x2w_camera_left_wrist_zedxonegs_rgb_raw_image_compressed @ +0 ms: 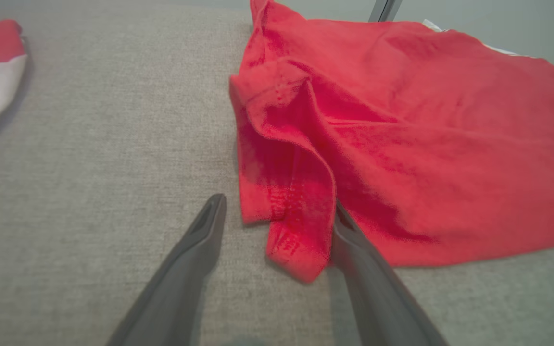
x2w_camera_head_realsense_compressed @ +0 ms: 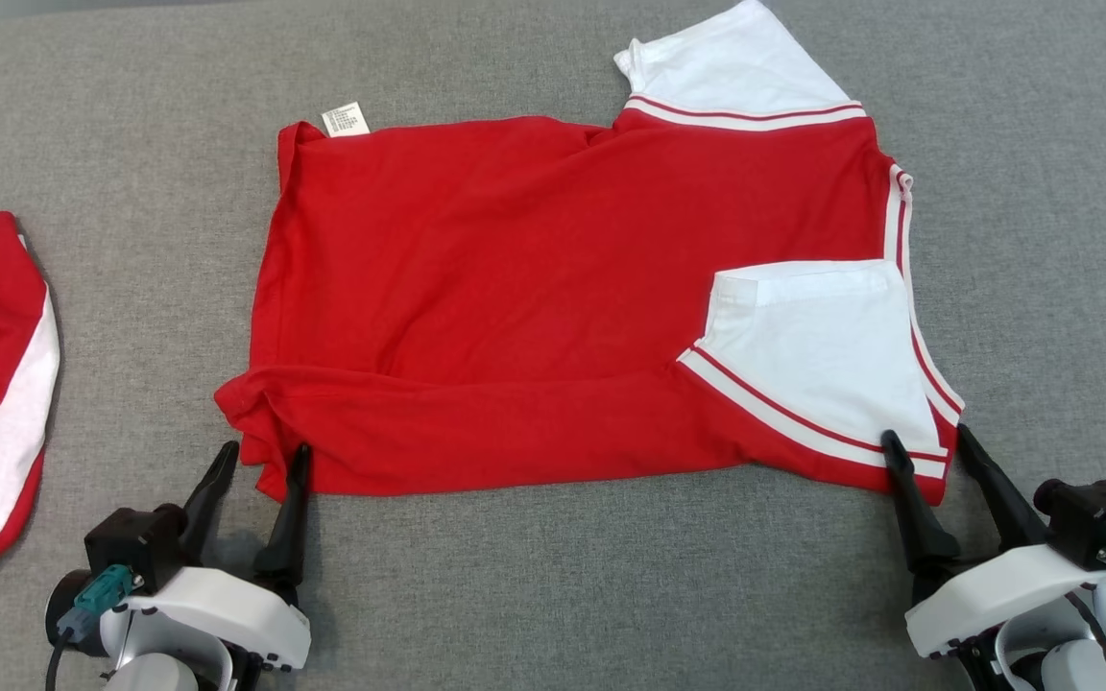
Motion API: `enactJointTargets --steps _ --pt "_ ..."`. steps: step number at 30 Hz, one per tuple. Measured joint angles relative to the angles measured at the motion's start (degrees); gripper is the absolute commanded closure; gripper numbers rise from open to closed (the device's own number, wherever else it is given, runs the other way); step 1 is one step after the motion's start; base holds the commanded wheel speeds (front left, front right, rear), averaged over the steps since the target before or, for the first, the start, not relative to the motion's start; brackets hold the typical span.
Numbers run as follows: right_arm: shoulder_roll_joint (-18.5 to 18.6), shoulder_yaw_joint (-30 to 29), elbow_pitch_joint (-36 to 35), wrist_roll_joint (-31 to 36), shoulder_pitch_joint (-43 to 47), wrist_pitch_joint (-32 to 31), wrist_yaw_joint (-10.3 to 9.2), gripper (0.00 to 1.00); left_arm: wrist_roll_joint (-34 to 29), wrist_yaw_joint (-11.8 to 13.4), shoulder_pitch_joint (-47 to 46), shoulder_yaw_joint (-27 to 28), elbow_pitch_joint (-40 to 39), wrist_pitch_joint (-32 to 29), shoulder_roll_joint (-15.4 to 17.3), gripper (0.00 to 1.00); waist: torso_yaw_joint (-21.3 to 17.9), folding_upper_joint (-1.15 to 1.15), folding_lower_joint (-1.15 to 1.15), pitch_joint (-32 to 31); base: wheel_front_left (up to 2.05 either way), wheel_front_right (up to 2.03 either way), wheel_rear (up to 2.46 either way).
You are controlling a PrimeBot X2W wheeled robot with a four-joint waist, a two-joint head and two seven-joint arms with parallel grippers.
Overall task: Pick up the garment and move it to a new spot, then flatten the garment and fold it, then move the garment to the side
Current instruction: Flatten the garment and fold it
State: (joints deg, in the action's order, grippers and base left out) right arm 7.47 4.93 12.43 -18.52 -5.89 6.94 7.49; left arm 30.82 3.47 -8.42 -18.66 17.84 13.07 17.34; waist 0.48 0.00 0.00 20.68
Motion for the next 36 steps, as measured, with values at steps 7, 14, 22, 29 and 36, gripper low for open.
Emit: enactJointTargets --steps 7,14,22,29,36 --pt "0.9 1.7 2.6 -3.8 -2.6 -1.1 0.0 0.5 2.2 -3.0 -2.8 0.0 3.3 -0.7 -0.3 0.98 -0.1 0.0 0.0 1.2 0.0 0.0 0.0" --pt "1.4 2.6 0.5 -10.0 -2.4 -2.0 0.01 1.0 4.4 -5.0 -1.7 -0.2 -0.5 -4.8 2.2 1.0 -0.3 0.0 0.0 0.9 0.0 0.0 0.0" --pt "2.3 -0.5 -9.3 -15.1 5.0 -5.9 0.01 1.0 5.9 -3.1 5.7 0.9 -16.5 -13.5 9.1 1.0 0.2 0.0 0.0 -0.2 0.0 0.0 0.0" --pt "0.7 -4.0 -16.4 -14.6 13.7 -10.3 0.01 1.0 7.7 0.5 12.9 1.8 -25.2 -18.6 11.3 1.0 -0.1 0.0 0.0 -1.3 0.0 0.0 0.0" --pt "-0.5 -5.5 -16.2 -11.2 14.5 -12.0 0.01 0.0 8.7 2.4 15.9 0.9 -27.4 -20.3 10.6 0.0 -0.5 0.0 0.0 -2.1 0.0 0.0 0.0"
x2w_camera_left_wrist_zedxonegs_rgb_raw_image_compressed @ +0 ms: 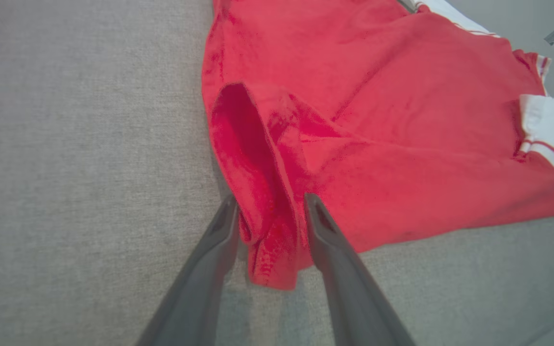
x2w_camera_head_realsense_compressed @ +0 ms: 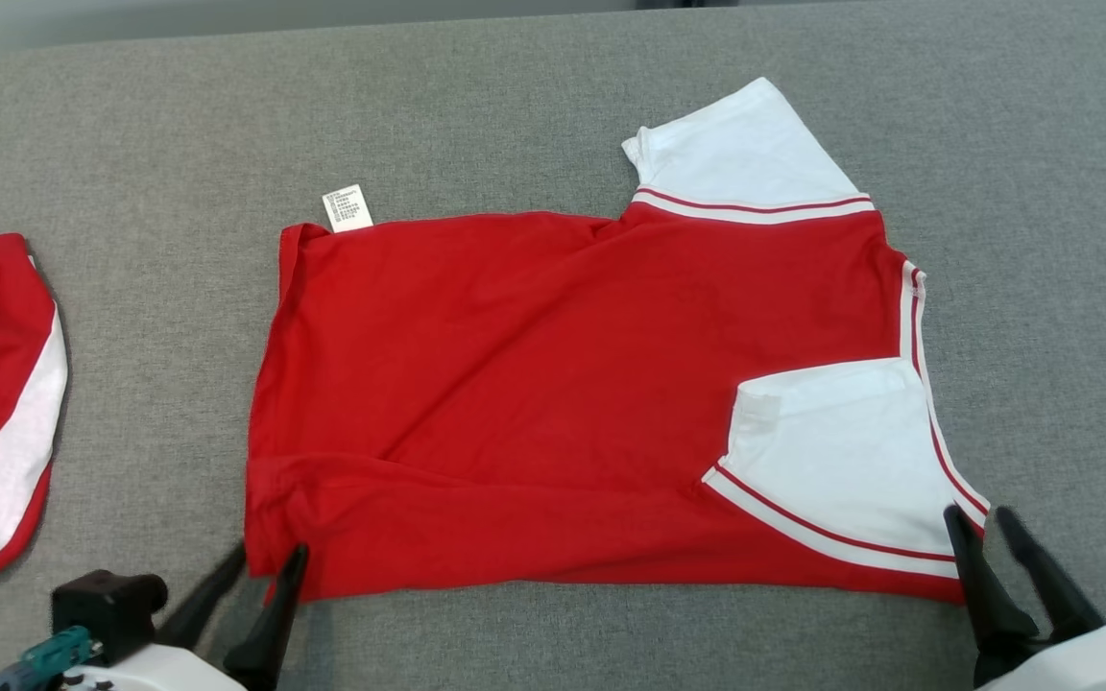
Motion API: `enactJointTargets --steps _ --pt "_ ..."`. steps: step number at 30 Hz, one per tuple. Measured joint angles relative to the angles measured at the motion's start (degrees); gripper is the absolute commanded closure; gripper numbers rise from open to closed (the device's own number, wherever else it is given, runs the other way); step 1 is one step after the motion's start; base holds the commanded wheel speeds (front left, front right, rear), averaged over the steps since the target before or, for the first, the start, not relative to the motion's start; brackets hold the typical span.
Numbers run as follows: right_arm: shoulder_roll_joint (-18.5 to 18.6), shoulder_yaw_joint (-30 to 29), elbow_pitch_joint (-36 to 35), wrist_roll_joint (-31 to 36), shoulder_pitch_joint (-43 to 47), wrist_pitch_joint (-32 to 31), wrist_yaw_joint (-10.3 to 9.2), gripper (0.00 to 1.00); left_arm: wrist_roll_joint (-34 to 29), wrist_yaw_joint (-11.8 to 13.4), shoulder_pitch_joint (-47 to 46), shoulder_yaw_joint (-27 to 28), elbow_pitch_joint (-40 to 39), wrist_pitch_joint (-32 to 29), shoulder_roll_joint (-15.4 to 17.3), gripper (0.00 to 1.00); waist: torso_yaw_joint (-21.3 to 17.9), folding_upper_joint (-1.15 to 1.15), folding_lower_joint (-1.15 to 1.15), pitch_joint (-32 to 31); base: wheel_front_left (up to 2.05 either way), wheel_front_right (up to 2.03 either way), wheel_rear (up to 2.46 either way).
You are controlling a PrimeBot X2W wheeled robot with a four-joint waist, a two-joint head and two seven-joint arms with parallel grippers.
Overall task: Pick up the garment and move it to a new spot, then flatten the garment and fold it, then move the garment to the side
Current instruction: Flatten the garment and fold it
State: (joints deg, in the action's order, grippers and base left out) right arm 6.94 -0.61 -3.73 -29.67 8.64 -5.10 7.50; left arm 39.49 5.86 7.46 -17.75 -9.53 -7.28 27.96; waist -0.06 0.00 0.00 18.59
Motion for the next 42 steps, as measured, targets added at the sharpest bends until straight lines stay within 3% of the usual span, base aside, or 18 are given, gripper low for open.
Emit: enactJointTargets --steps 7,13,18,27,33,42 --pt "0.3 -1.3 -3.1 2.6 -4.6 4.7 -0.01 0.0 -1.6 2.3 -3.2 2.3 0.0 8.7 -4.3 0.0 0.2 0.0 0.0 -0.6 0.0 0.0 0.0" --pt "1.1 -1.7 -7.8 9.5 -8.9 9.0 -0.01 0.0 -5.6 3.6 -8.6 3.7 0.5 16.5 -6.6 0.0 0.2 0.0 0.0 -1.6 0.0 0.0 0.0" --pt "0.6 -1.5 -8.7 14.2 -9.3 9.3 -0.01 0.0 -8.6 4.4 -11.1 3.1 2.2 18.0 -6.6 0.0 0.3 0.0 0.0 -2.8 0.0 0.0 0.0" --pt "-0.9 -0.4 -9.3 14.5 -9.0 8.7 -0.01 0.0 -10.1 5.2 -13.0 2.0 3.2 17.8 -6.4 0.0 0.0 0.0 0.0 -2.6 0.0 0.0 0.0" --pt "-1.2 0.6 -9.2 13.5 -10.0 8.6 -0.01 0.0 -10.7 1.4 -23.3 0.2 6.6 14.8 -5.2 0.0 -0.8 0.0 0.0 -0.4 0.0 0.0 0.0" --pt "-1.7 3.0 -6.2 11.9 -13.1 10.0 -0.01 0.0 -7.2 -7.1 -41.0 -2.7 30.2 3.0 -4.1 0.0 -4.6 0.0 0.0 4.6 0.0 0.0 0.0"
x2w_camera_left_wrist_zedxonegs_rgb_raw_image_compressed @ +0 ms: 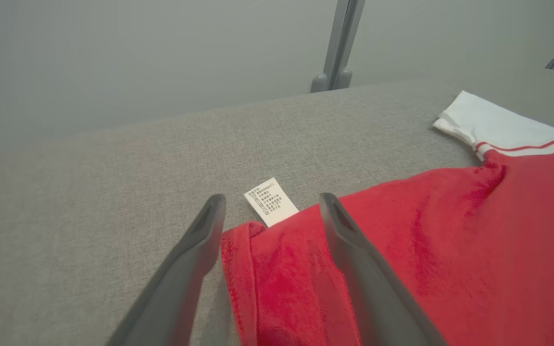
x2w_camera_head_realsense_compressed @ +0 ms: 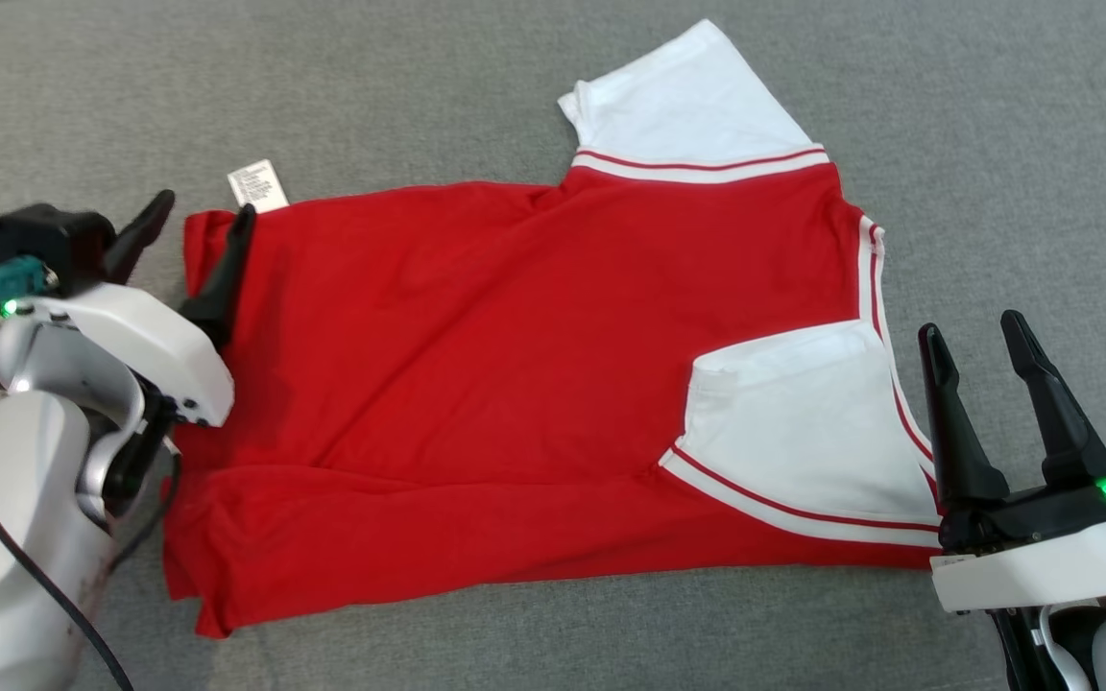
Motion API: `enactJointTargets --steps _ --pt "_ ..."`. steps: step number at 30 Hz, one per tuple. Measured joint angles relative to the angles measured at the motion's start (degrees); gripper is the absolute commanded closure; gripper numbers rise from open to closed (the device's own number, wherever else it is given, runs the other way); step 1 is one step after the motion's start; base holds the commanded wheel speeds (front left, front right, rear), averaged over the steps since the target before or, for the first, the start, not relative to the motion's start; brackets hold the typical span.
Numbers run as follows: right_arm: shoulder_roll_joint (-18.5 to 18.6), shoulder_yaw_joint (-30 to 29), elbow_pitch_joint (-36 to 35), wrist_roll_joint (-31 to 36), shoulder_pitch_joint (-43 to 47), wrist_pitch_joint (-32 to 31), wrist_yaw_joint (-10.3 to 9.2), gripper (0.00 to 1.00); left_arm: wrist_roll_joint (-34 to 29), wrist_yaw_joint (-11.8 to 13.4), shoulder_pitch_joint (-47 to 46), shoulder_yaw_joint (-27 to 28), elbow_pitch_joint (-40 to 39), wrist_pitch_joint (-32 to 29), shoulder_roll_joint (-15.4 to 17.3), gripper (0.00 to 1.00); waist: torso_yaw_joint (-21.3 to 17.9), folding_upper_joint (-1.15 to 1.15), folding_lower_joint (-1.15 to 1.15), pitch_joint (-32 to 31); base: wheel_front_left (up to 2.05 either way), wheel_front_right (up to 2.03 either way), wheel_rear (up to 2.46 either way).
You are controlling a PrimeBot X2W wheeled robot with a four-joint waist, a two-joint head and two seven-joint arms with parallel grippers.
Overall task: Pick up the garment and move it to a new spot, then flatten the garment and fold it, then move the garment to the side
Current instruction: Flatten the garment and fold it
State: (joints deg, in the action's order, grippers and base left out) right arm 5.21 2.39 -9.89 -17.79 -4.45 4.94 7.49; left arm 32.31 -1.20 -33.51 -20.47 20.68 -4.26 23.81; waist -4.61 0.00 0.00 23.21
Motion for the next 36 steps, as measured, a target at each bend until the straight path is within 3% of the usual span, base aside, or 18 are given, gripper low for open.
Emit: enactJointTargets --steps 8,9,11,12,18,22,27,30,36 --pt "-0.3 0.4 2.6 -0.5 -1.0 1.3 0.0 0.0 2.1 -2.8 -6.5 -0.5 12.4 -5.9 0.8 0.0 -1.9 0.0 0.0 2.6 0.0 0.0 0.0" --pt "-0.3 0.3 2.8 -0.7 -1.0 1.5 0.0 0.0 2.5 -3.1 -6.9 -0.6 12.8 -6.2 0.6 0.11 -1.8 0.0 0.0 2.6 0.0 0.0 0.0" --pt "-0.1 0.1 3.2 -0.9 -1.3 1.7 0.0 0.0 2.6 -3.4 -7.5 -0.7 13.2 -6.0 0.6 0.64 -1.7 0.0 0.0 2.7 0.0 0.0 0.0" --pt "-0.1 0.0 3.4 -1.0 -1.4 1.7 0.0 0.0 2.8 -3.6 -7.7 -0.7 13.3 -5.7 0.6 1.0 -1.6 0.0 0.0 2.7 0.0 0.0 0.0" --pt "1.4 -0.3 4.5 -3.1 -4.1 1.3 0.0 0.0 3.6 -4.0 -8.7 -0.7 13.8 -4.9 0.3 1.0 -1.1 0.0 0.0 2.7 0.0 0.0 0.0" --pt "5.9 -2.3 8.9 -6.1 -12.3 -0.1 0.0 0.0 3.7 -4.3 -9.6 -0.8 13.5 -5.1 0.2 1.0 -1.0 0.0 0.0 3.2 0.0 0.0 0.0" --pt "13.1 -2.7 20.6 -9.7 -26.8 -2.3 0.0 0.0 3.7 -4.6 -12.6 -2.6 12.4 -5.5 -2.5 1.0 1.3 0.0 0.0 4.3 0.0 0.0 0.0" --pt "16.3 0.6 27.0 -11.5 -34.5 -3.8 -0.01 0.0 3.7 -5.0 -14.8 -3.9 12.5 -5.1 -4.4 1.0 3.7 0.0 0.0 5.4 0.0 0.0 0.0" --pt "18.9 11.2 38.3 -15.2 -47.9 -6.8 0.0 0.0 3.9 -5.7 -18.2 -6.1 13.9 -3.2 -7.1 1.0 8.3 0.0 0.0 8.2 0.0 0.0 0.0"
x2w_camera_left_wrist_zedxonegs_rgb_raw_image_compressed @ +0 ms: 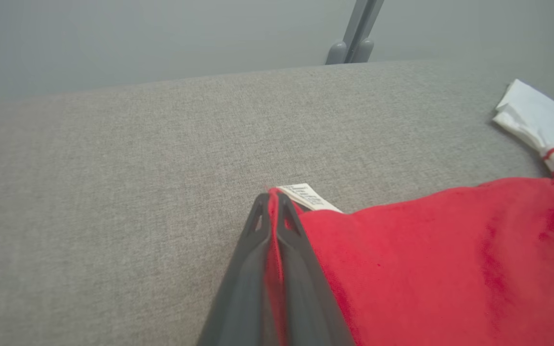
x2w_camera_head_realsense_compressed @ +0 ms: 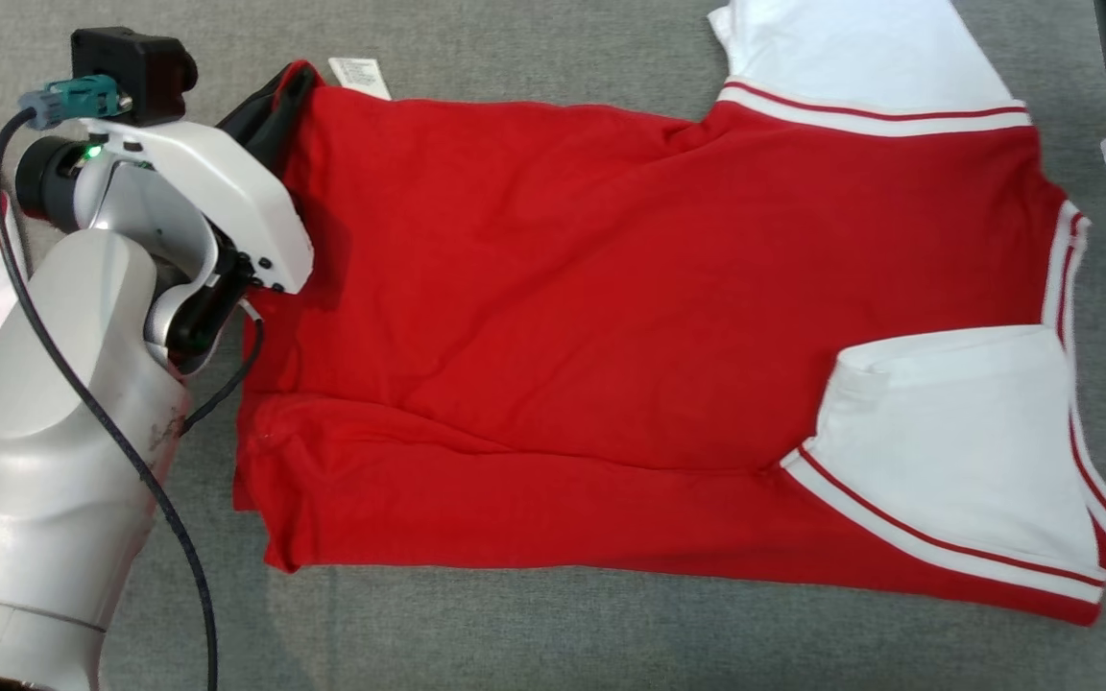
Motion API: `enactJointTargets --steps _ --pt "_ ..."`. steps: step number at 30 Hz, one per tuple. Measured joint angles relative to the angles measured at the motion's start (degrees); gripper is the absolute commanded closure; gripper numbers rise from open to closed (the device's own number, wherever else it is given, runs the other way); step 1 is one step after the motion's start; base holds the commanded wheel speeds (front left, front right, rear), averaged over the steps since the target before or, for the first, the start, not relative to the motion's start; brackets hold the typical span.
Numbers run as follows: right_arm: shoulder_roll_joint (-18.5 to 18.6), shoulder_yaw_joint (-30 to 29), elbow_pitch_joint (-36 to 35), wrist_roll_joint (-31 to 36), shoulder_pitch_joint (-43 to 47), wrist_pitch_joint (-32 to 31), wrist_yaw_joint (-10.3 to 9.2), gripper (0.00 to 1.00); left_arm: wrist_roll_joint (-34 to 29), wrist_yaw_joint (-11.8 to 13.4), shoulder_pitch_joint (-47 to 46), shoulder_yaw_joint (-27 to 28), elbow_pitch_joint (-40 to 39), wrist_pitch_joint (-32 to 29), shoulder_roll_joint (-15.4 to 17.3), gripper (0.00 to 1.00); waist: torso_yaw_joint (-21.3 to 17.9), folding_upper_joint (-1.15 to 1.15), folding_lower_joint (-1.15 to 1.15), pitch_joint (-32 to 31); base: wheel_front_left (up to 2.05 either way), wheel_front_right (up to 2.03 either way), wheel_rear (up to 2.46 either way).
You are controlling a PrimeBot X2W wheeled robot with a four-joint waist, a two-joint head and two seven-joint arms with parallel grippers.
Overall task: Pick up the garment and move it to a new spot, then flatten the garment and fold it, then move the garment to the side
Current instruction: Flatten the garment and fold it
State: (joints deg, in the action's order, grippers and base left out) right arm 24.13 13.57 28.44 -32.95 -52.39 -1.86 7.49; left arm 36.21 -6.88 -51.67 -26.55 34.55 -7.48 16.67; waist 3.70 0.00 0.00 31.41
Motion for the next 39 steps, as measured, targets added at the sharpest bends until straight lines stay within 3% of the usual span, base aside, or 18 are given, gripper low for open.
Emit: enactJointTargets --steps 6,16,17,18,19,27,34,39 --pt "2.6 8.5 9.3 -3.9 -7.7 -3.0 0.0 0.0 0.9 -0.4 -2.9 -2.7 1.6 1.7 -3.2 1.0 4.4 0.0 0.0 2.5 0.0 0.0 0.0" --pt "4.8 19.5 15.4 -8.2 -14.9 -6.0 0.0 0.0 3.1 -0.5 -5.6 -6.6 3.6 4.7 -5.2 1.0 8.6 0.0 0.0 5.1 0.0 0.0 0.0" --pt "5.0 20.2 16.0 -9.1 -15.6 -6.6 0.0 0.47 3.3 -0.5 -5.8 -6.9 3.9 5.1 -5.2 1.0 8.7 0.0 0.0 5.3 0.0 0.0 0.0" --pt "5.1 20.9 16.1 -10.0 -16.1 -7.0 0.0 0.69 3.6 -0.5 -6.1 -7.3 4.0 5.3 -5.1 1.0 8.8 0.0 0.0 5.3 0.0 0.0 0.0" --pt "5.2 21.7 16.3 -10.9 -16.4 -7.5 0.0 1.0 4.0 -0.5 -6.2 -7.6 4.1 5.5 -5.1 1.0 8.8 0.0 0.0 5.3 0.0 0.0 0.0" --pt "8.3 25.9 12.0 -17.5 -17.7 -4.3 0.01 1.0 8.7 -0.5 -6.4 -8.4 4.0 6.5 -3.9 1.0 7.6 0.0 0.0 4.6 0.0 0.0 0.0" --pt "12.4 27.8 6.4 -22.9 -17.9 -1.3 0.01 1.0 12.9 -0.5 -6.0 -6.5 1.6 6.9 -1.1 1.0 6.1 0.0 0.0 2.7 0.0 0.0 0.0" --pt "13.3 29.6 4.1 -26.0 -17.2 -0.5 0.0 1.0 15.8 -0.5 -4.4 -5.1 -0.2 6.0 -0.2 1.0 5.3 0.0 0.0 1.7 0.0 0.0 0.0"
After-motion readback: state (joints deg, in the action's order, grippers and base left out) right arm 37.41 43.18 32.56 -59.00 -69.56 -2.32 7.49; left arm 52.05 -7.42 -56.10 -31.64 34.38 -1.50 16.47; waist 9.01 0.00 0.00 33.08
